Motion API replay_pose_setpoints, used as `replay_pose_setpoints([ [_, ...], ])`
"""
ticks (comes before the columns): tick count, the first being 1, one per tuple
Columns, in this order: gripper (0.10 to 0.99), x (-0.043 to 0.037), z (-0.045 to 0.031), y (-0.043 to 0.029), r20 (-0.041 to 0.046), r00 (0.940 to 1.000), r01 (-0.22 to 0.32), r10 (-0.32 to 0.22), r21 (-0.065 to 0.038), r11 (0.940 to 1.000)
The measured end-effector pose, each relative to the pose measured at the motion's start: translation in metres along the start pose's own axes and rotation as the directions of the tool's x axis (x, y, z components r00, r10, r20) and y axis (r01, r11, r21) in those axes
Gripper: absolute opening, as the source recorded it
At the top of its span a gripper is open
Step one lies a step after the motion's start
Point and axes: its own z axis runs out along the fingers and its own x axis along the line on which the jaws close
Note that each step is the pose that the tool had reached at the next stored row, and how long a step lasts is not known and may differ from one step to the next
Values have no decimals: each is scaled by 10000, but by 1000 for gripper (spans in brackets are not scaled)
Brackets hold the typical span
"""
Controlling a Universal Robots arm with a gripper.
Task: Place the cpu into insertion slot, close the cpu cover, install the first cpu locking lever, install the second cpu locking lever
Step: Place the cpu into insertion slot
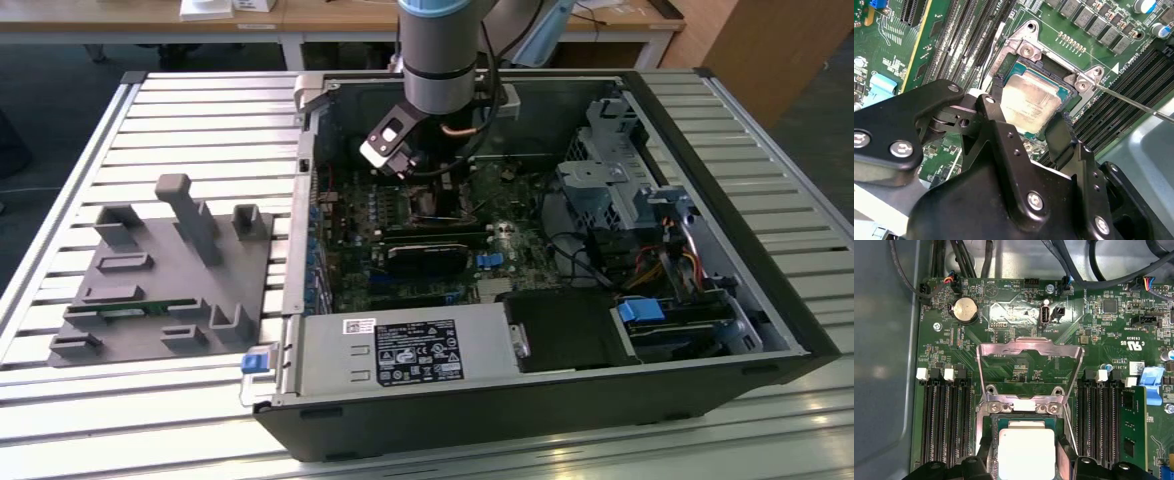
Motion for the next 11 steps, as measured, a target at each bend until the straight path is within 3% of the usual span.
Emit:
replay_pose_setpoints([
  [11,612,27,6,-1,-1,10000,0,0,2,10000],
])
